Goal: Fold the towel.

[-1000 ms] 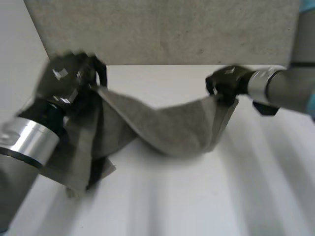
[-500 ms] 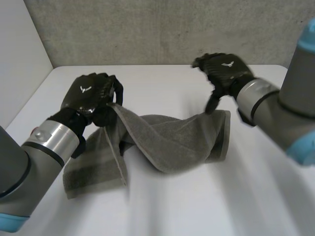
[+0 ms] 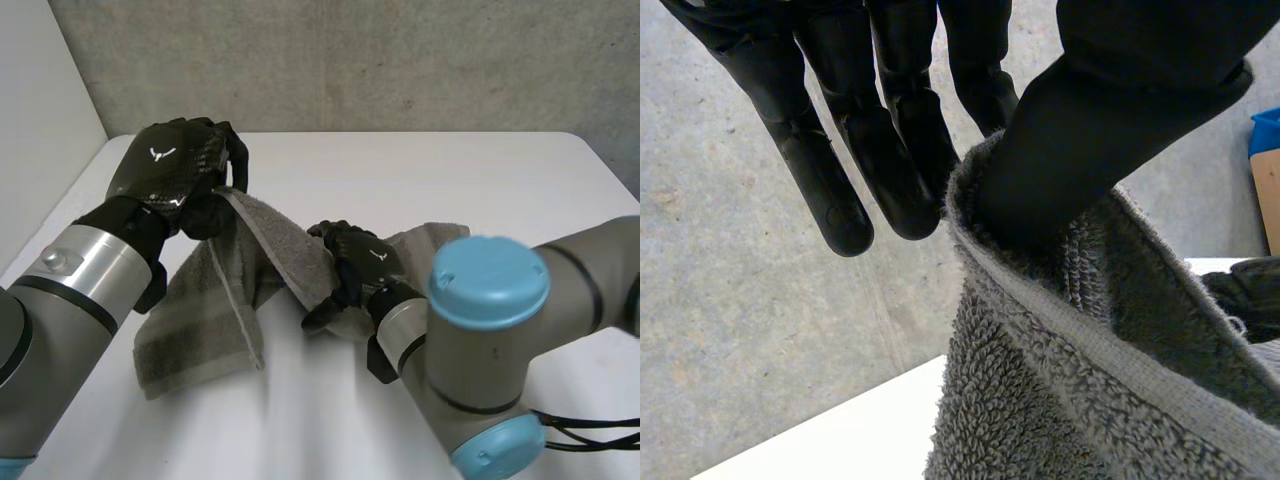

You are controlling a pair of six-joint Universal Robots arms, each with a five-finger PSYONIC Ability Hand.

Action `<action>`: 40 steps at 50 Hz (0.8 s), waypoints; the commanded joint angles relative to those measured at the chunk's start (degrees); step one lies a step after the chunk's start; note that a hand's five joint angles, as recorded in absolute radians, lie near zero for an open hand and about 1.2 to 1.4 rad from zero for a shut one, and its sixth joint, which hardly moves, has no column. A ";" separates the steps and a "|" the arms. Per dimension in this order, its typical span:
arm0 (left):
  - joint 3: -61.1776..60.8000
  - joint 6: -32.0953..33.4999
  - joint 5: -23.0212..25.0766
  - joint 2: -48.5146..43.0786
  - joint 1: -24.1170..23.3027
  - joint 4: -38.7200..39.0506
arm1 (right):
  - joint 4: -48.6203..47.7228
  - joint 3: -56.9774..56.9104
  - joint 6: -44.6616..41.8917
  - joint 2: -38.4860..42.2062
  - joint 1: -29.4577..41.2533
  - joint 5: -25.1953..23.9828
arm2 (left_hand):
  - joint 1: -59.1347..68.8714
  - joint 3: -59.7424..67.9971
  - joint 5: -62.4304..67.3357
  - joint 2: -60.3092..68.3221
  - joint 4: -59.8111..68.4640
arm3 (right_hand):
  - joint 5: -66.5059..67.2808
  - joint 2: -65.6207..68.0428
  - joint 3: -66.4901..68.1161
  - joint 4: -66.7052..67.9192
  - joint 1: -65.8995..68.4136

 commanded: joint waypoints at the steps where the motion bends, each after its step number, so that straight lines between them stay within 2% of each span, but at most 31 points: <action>1: -0.54 -0.22 -0.16 -0.05 0.02 0.10 | -7.26 1.27 -0.21 3.46 0.93 2.95 | 11.93 10.28 11.34 10.25 10.19 | -3.44 -4.42 -4.05 -5.03 -3.05; 11: -0.45 -0.48 -1.47 0.56 0.55 0.28 | -14.74 3.20 -1.44 5.93 -1.00 8.67 | 11.93 10.28 11.34 10.25 10.19 | -3.44 -4.42 -4.05 -5.03 -3.05; 15: -0.98 -0.57 -3.23 0.92 1.77 0.37 | -16.23 5.22 -4.50 2.96 -6.69 12.18 | 11.93 10.28 11.34 10.25 10.19 | -3.44 -4.42 -4.05 -5.03 -3.05; 19: -1.33 -0.66 -3.50 0.92 2.83 0.45 | -17.20 6.72 -7.50 -1.80 -12.07 12.89 | 11.93 10.28 11.34 10.25 10.19 | -3.44 -4.42 -4.05 -5.03 -3.05; 21: -1.68 -0.66 -3.50 0.92 3.27 0.36 | -18.16 8.21 -9.78 -4.69 -16.10 12.02 | 11.93 10.28 11.34 10.25 10.19 | -3.44 -4.42 -4.05 -5.03 -3.05; 23: -2.38 -0.66 -3.32 0.92 3.54 0.45 | -17.99 8.56 -10.66 -5.23 -16.90 11.14 | 11.93 10.28 11.34 10.25 10.19 | -3.44 -4.42 -4.05 -5.03 -3.05; 32: -2.83 -0.84 -3.32 0.74 3.54 0.63 | -17.38 10.94 -12.34 -3.74 -15.85 3.84 | 11.93 10.28 11.34 10.25 10.19 | -3.44 -4.42 -4.05 -5.03 -3.05; 34: -2.91 -0.75 -3.32 0.74 3.54 0.72 | -17.47 11.82 -12.34 -1.90 -15.15 1.56 | 11.93 10.28 11.34 10.25 10.19 | 0.48 -0.49 -0.12 -1.11 0.88; 40: -3.44 -0.75 -3.23 0.48 3.62 1.07 | -16.94 12.78 -12.25 -0.22 -14.89 -0.55 | 11.93 10.28 11.34 10.25 10.19 | 4.72 3.74 4.11 3.12 5.11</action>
